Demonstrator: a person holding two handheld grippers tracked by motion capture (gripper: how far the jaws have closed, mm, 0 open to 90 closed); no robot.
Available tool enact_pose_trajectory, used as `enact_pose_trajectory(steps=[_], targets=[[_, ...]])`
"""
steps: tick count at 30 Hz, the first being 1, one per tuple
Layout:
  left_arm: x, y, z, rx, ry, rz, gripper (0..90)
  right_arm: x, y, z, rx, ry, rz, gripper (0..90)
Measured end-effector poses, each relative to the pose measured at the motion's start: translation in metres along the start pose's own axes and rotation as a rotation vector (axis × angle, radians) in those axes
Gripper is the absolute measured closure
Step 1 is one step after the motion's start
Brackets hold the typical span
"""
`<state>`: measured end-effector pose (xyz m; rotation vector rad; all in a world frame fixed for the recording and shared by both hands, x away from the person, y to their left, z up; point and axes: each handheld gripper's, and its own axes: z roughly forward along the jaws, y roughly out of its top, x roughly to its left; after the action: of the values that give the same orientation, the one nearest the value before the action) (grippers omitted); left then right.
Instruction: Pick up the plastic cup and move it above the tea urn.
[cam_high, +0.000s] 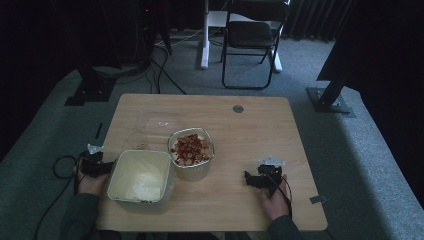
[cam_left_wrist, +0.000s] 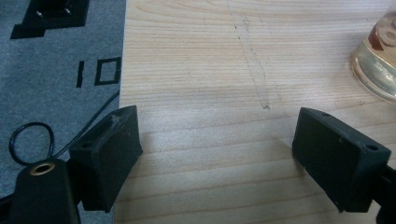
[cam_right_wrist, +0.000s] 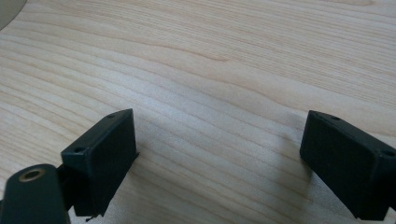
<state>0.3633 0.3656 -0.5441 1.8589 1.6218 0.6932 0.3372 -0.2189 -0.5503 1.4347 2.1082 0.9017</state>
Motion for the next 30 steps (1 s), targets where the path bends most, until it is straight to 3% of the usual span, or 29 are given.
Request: enact_pose_trajectory(steps=[4,16,24,30], targets=[[0.002,-0.001,-0.002,-0.016,0.011,-0.012,27.1,-0.002,-0.001,-0.001,0.0,0.012,-0.012,10.3],[0.009,0.011,-0.003,-0.012,-0.013,-0.036,38.3,-0.002,-0.001,-0.001,0.0,0.014,-0.013,10.4],[0.02,0.054,-0.014,-0.054,-0.012,-0.032,39.8,-0.002,-0.001,-0.001,0.0,0.013,-0.014,10.4],[0.014,0.092,-0.008,-0.068,-0.031,-0.005,40.1,-0.002,-0.001,-0.001,0.0,0.013,-0.014,10.4]])
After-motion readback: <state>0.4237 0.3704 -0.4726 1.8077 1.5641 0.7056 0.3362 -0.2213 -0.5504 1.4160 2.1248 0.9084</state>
